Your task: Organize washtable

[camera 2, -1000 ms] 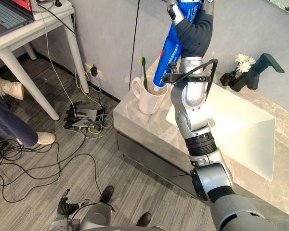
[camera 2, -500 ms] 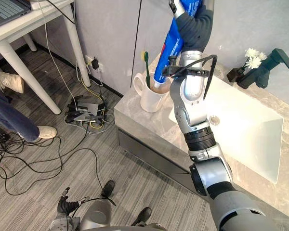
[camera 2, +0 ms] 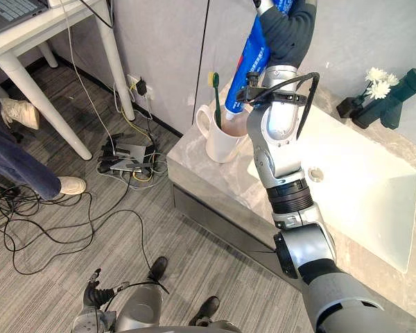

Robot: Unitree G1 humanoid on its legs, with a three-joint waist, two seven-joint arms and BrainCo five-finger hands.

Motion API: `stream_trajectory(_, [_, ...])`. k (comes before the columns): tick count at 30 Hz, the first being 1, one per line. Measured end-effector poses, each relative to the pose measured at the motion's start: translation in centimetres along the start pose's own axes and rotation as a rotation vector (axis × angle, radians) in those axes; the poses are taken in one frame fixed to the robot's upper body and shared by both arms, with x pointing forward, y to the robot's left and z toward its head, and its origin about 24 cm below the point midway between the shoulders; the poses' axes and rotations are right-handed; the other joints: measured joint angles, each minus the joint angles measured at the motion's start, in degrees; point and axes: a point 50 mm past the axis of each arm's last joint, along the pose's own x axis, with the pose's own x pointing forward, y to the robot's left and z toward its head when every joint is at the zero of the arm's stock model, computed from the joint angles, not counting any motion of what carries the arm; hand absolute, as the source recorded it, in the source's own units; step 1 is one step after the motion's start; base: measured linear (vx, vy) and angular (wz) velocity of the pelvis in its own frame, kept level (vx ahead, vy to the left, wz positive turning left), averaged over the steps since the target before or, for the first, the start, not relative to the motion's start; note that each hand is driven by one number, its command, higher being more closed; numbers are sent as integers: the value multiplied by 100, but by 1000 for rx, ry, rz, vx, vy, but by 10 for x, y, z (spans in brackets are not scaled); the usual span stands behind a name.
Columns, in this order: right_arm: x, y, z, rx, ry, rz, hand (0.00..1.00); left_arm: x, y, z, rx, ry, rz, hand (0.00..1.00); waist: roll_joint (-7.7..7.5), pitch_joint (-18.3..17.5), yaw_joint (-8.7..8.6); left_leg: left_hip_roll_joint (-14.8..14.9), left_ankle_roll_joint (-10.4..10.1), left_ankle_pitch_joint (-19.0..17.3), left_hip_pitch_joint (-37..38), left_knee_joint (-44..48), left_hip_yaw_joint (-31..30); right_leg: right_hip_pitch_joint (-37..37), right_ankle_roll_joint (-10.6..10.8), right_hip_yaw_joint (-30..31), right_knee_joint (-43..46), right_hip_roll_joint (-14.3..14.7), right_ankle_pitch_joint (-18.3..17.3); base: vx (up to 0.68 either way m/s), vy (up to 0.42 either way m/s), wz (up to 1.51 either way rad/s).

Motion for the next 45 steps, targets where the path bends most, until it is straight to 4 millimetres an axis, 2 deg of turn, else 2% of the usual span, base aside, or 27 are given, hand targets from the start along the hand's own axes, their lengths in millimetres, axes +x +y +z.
stream_trajectory(14, [5, -14, -3, -120, 21, 14, 100, 0, -3, 3, -3, -22, -25, 0, 96, 68, -5, -8, -6, 5, -52, 8, -51, -21, 0, -49, -1, 4, 0, 1, 2, 1])
stream_trajectory(18, [3, -17, -11, -134, 54, 15, 100, 0, -3, 3, -6, -23, -29, 0, 131, 93, -2, -7, -6, 5, -53, 10, -47, -24, 0, -43, -1, 0, 0, 0, 0, 0])
stream_trajectory(31, [2, -15, -15, -89, 82, 9, 100, 0, -4, 3, -29, -16, -30, 0, 158, 111, 3, -8, -6, 5, -78, 11, -12, -67, 0, 3, -1, 9, 0, 0, 0, -2])
stream_trajectory(39, [-5, -5, -22, -64, 115, 56, 100, 0, -4, 2, -29, -16, -30, 0, 158, 110, 1, -8, -6, 4, -72, 25, -9, -61, -1, 8, 5, 11, 0, 0, 0, 0])
stream_trajectory(45, [-25, -2, -37, -38, 186, 57, 100, 0, -4, 2, -28, -14, -30, 0, 158, 110, -6, -5, -9, 3, -46, 62, 44, -62, -1, 79, 38, 9, 0, -7, 2, -4])
